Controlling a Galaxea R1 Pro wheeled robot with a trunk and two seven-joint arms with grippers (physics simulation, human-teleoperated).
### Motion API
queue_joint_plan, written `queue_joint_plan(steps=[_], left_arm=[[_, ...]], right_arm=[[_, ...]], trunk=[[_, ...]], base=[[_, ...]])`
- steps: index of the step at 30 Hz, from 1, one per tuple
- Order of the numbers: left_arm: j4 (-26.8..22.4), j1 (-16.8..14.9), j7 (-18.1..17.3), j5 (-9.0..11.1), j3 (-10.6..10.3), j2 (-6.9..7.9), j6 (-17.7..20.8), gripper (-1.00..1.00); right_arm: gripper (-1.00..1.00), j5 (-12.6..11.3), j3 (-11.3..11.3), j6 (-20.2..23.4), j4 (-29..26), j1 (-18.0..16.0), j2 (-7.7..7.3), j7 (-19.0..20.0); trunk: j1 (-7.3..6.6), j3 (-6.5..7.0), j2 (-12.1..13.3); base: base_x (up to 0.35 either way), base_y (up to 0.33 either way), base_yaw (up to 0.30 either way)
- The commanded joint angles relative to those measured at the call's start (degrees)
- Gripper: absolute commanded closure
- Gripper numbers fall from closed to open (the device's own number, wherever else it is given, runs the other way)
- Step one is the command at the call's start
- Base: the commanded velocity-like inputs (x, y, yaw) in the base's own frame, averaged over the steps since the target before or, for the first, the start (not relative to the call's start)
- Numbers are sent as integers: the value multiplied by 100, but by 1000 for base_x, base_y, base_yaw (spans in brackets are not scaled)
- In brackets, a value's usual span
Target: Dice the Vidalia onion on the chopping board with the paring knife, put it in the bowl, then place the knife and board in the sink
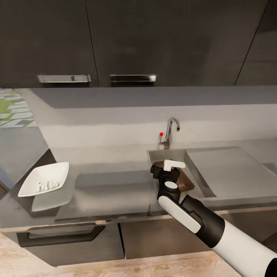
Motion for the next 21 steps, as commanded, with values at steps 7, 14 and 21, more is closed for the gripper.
queue_joint_plan(steps=[7, 14, 21], left_arm=[[-4, 2, -10, 53, 9, -4, -4, -100], [-3, 2, -10, 46, 9, -4, -4, -100], [2, 2, -10, 46, 8, -4, -4, -100]], right_arm=[[-100, -15, 249, 50, -8, -9, -4, -40], [-100, -15, 457, -263, -8, -9, -15, -52], [-100, -15, 585, -287, -8, -9, -40, -52]], trunk=[[-1, -9, -9], [-1, -9, -9], [-1, -9, -9]], base=[[-344, 0, 0], [-344, 0, 0], [-344, 0, 0]])
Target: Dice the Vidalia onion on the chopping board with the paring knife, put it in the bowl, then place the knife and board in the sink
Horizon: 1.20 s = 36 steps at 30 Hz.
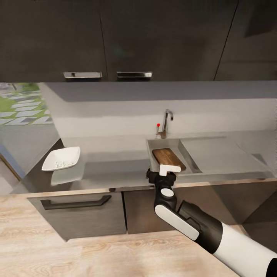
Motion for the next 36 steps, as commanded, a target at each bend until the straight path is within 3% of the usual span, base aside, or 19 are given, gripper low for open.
queue_joint_plan(steps=[1, 13, 14, 18, 19, 21, 24, 26, 29, 30, 31, 34, 35, 36], left_arm=[[-10, 2, -10, 54, 8, -4, -4, -100], [-8, 2, -10, 60, 10, -4, -4, -100], [-7, 2, -10, 60, 10, -4, -4, -100], [-13, 2, -10, 56, 10, -4, -4, -100], [-14, 2, -10, 57, 10, -4, -4, -100], [-15, 2, -10, 56, 10, -4, -4, -100], [-18, 2, -10, 54, 10, -4, -4, -100], [-21, 2, -10, 55, 10, -4, -4, -100], [-23, 2, -10, 55, 10, -4, -4, -100], [-24, 4, -10, 55, 10, -4, -4, -100], [-15, 2, -10, 57, 10, -4, -4, -100], [-9, 2, -10, 57, 10, -4, -4, -100], [-17, 2, -10, 55, 10, -4, -6, -100], [-25, 2, -10, 54, 10, -4, -8, -100]], right_arm=[[-100, -13, 59, 57, -8, -10, -13, -34], [-100, -11, 903, -679, 2, -10, -337, -59], [-100, -4, 1085, -820, 18, -10, -360, -65], [-100, 2, 1432, -1076, 80, -10, -430, -71], [-100, -2, 1561, -1145, 125, -10, -444, -77], [-100, -12, 2152, -1477, 432, -10, -464, -80], [-100, -108, 2544, -1897, 1004, -10, -459, -46], [-100, -350, 2964, -2193, 1367, -10, -450, -6], [-100, -908, 3732, -2749, 1799, -10, -441, 275], [-100, -1203, 4067, -2977, 1989, -10, -444, 526], [-100, -1969, 4659, -3216, 2703, -10, -450, 1506], [-100, -2405, 4819, -3252, 3126, 47, -444, 2225], [-100, -2698, 4871, -3256, 3603, 275, -441, 3004], [-100, -2718, 4874, -3256, 3715, 337, -438, 3130]], trunk=[[-1, -9, -9], [-1, -9, -9], [-1, -9, -9], [-1, -9, -9], [-1, -9, -9], [-1, -9, -9], [-1, -9, -9], [-1, -9, -9], [-1, -9, -9], [-1, -9, -9], [-1, -9, -9], [-1, -9, -9], [-1, -9, -9], [-1, -9, -9]], base=[[-344, 0, 0], [-345, 0, 0], [-344, 0, 0], [-338, 0, 0], [-274, 0, 0], [-160, 0, 0], [-50, 0, 0], [-13, 0, 0], [-4, 0, 0], [-1, 0, 0], [0, 0, 0], [0, 0, 0], [0, 0, 0], [0, 0, 0]])
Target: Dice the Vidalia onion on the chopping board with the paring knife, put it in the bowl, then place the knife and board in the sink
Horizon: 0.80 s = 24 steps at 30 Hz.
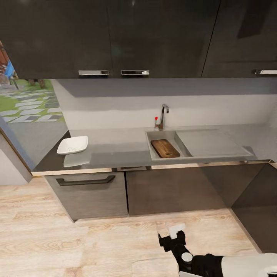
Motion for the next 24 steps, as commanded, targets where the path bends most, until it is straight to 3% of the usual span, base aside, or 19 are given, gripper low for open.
queue_joint_plan(steps=[1, 7, 12, 17, 24], left_arm=[[-16, 2, -10, 54, 9, -4, -6, -100], [-38, 2, 1, 53, 9, -1, -3, -100], [-34, 2, 7, 59, 9, 5, 0, -100], [-37, 2, 26, 62, 14, 12, 8, -100], [-34, -6, 42, 62, 19, 15, 39, -100]], right_arm=[[-100, -49, 31, -33, 104, 60, 2, 104], [-100, -120, 35, -15, 1045, 652, 13, 1085], [-100, -202, 35, -8, 1704, 1171, 4, 1684], [-100, -212, 35, -7, 2141, 1585, -11, 2021], [-100, -232, 30, 124, 2524, 2228, -45, 2150]], trunk=[[3, -8, -9], [3, -8, -9], [3, -8, -9], [3, -8, -9], [3, -8, -9]], base=[[0, 0, 0], [0, 0, 0], [0, 0, 0], [0, 0, 0], [0, 0, 0]])
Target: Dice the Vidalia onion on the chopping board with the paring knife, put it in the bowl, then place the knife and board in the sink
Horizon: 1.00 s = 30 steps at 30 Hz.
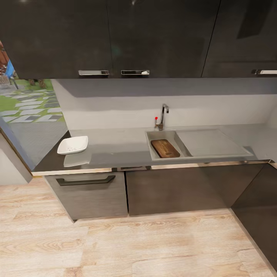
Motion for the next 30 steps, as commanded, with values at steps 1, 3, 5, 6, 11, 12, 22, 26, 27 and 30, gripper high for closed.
queue_joint_plan(steps=[1, 3, 5, 6, 11, 12, 22, 26, 27, 30], left_arm=[[-7, 2, -5, 54, 8, -2, -1, -100], [-1, 1, 65, 54, 13, 1, 7, -100], [16, -5, 276, 60, 14, 3, 15, -100], [31, -9, 439, 65, 14, 4, 33, -100], [322, -134, 723, 74, 14, 26, 250, -100], [531, -189, 729, 73, 14, 54, 287, -100], [1579, -270, 718, 48, 11, 96, 269, -100], [2039, -272, 714, 49, 3, 93, 265, -100], [2168, -271, 712, 51, 2, 93, 265, -100], [2516, -272, 709, 48, 5, 101, 265, -100]], right_arm=[[-100, -90, 47, 73, 3, 91, -8, -30], [-100, -520, 49, 321, 28, 369, -9, -7], [-100, -845, 50, 390, 33, 525, -8, 61], [-100, -957, 50, 407, 34, 614, -7, 110], [-100, -1456, 51, 420, 41, 738, 0, 194], [-100, -1544, 51, 418, 42, 743, 10, 191], [-100, -1612, 40, 408, 63, 757, 46, 170], [-100, -1604, 39, 401, 134, 758, 55, 175], [-100, -1605, 40, 397, 139, 758, 60, 175], [-100, -1607, 39, 386, 147, 758, 88, 176]], trunk=[[3, -8, -8], [3, -8, -8], [3, -8, -8], [3, -8, -8], [3, -8, -8], [3, -8, -8], [3, -8, -8], [3, -8, -8], [3, -8, -8], [3, -8, -8]], base=[[0, 0, 0], [0, 0, 0], [0, 0, 0], [0, 0, 0], [0, 0, 0], [0, 0, 0], [0, 0, 0], [0, 0, 0], [0, 0, 0], [0, 0, 0]])
